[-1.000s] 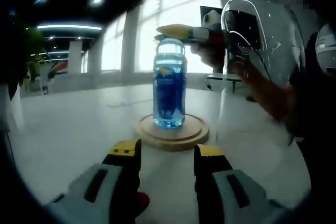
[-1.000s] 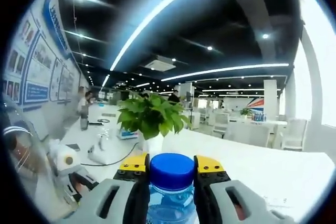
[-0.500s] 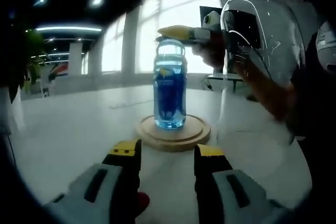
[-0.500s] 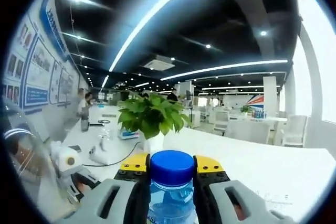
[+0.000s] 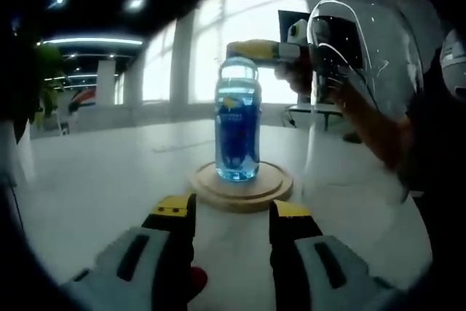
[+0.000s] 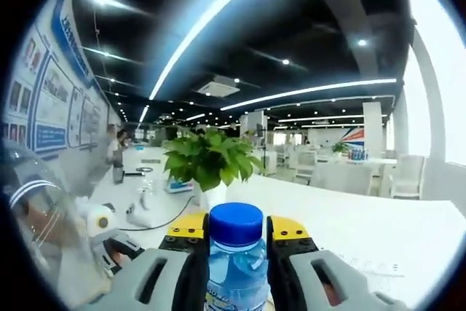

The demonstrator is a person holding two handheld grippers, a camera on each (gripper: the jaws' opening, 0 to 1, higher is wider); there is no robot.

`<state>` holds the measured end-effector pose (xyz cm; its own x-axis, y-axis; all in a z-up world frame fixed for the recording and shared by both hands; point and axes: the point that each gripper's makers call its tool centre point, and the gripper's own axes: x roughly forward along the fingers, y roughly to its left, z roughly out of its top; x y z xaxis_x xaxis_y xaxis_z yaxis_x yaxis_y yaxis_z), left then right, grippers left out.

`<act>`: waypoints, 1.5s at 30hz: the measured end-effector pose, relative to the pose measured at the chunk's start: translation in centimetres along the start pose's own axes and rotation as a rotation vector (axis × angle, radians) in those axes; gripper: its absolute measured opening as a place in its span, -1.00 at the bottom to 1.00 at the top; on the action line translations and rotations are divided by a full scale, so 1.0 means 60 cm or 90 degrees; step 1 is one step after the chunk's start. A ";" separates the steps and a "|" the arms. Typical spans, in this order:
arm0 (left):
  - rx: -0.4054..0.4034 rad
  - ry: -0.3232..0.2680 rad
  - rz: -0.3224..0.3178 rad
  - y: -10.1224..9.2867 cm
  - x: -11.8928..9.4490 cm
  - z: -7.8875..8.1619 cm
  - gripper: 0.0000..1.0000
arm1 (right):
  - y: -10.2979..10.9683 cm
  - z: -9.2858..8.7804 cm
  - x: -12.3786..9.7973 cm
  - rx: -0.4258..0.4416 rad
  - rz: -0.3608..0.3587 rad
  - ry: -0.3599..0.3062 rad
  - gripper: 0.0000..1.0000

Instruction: Open the cover put in the Mizone put the cover back on

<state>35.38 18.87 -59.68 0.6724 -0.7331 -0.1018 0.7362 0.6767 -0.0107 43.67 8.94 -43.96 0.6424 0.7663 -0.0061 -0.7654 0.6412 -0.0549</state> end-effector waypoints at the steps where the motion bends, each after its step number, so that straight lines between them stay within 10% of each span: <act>1: 0.000 0.000 0.000 0.000 0.000 0.000 -0.34 | 0.000 0.000 -0.001 0.001 0.000 0.001 -0.51; 45: -0.001 -0.009 0.011 0.009 -0.002 0.007 -0.36 | -0.028 -0.040 -0.166 0.033 -0.083 -0.057 -0.73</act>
<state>35.71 19.32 -59.28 0.6864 -0.7219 -0.0872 0.7241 0.6897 -0.0102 38.68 0.14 -46.20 0.7321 0.6757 0.0867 -0.6784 0.7347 0.0024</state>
